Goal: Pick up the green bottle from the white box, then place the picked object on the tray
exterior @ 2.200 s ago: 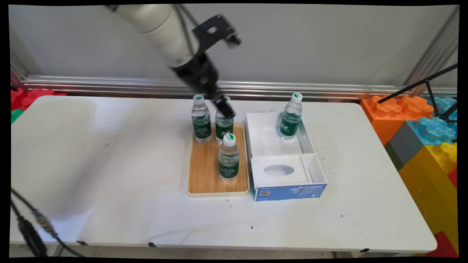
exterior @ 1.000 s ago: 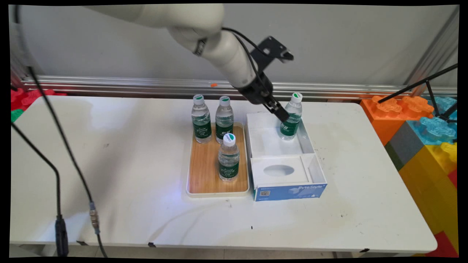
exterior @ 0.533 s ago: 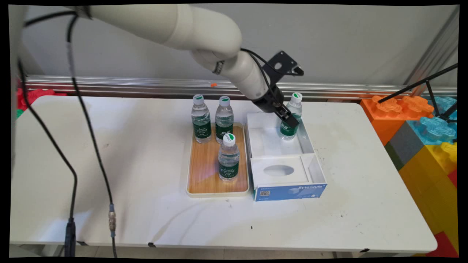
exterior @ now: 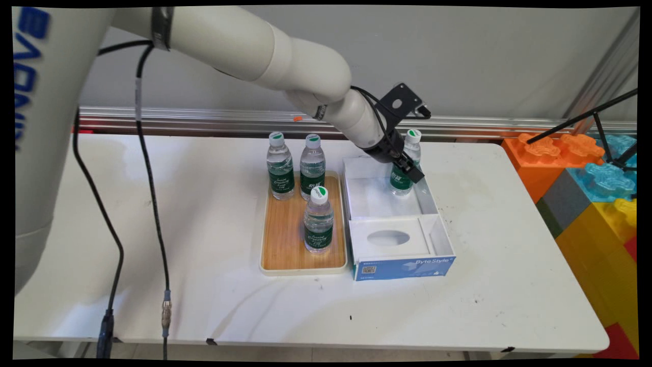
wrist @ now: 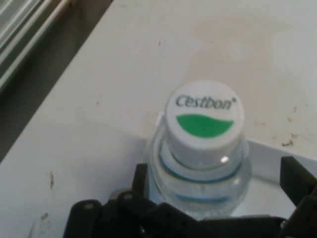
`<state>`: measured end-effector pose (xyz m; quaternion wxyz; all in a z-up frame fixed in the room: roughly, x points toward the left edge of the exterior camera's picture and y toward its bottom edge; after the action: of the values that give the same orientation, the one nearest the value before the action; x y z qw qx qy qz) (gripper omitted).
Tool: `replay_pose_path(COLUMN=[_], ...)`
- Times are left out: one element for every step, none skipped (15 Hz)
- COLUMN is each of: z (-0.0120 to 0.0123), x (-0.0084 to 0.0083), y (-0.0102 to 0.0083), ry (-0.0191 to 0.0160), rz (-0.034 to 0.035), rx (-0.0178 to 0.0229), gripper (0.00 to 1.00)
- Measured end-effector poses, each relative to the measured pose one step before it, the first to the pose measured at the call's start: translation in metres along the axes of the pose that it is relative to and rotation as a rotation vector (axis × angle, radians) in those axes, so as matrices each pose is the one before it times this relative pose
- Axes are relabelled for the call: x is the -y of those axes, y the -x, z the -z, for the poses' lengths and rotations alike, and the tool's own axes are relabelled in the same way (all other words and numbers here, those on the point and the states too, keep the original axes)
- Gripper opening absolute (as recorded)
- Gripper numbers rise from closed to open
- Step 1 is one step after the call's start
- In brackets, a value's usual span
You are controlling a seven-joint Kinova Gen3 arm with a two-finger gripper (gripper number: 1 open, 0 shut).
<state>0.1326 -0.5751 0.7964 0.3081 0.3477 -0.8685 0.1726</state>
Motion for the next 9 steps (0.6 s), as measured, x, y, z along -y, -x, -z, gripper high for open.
replay_pose_path(z=[-0.00328, -0.00245, -0.00316, -0.00305, -0.00354, -0.00229, -0.00211, -0.00178, -0.00097], x=[0.00002, -0.00008, -0.00009, -0.00042, -0.00078, -0.00056, -0.00067, -0.00064, -0.0005], y=[0.00018, 0.00018, 0.00029, -0.00011, -0.00021, -0.00003, -0.0004, -0.00041, -0.00038], ry=[-0.00226, -0.00146, -0.00187, -0.00106, -0.00027, 0.00076, 0.00019, 0.0, -0.00091], rz=[-0.00283, -0.00223, -0.00287, -0.00393, -0.00553, -0.00422, -0.00628, -0.00609, -0.0046], rx=[-0.00289, -0.00218, -0.00331, -0.00363, -0.00525, -0.00439, -0.0054, -0.00477, -0.00123], gripper=[1.0, 1.0, 1.0, 1.0, 1.0, 1.0, 0.0, 0.0, 0.0])
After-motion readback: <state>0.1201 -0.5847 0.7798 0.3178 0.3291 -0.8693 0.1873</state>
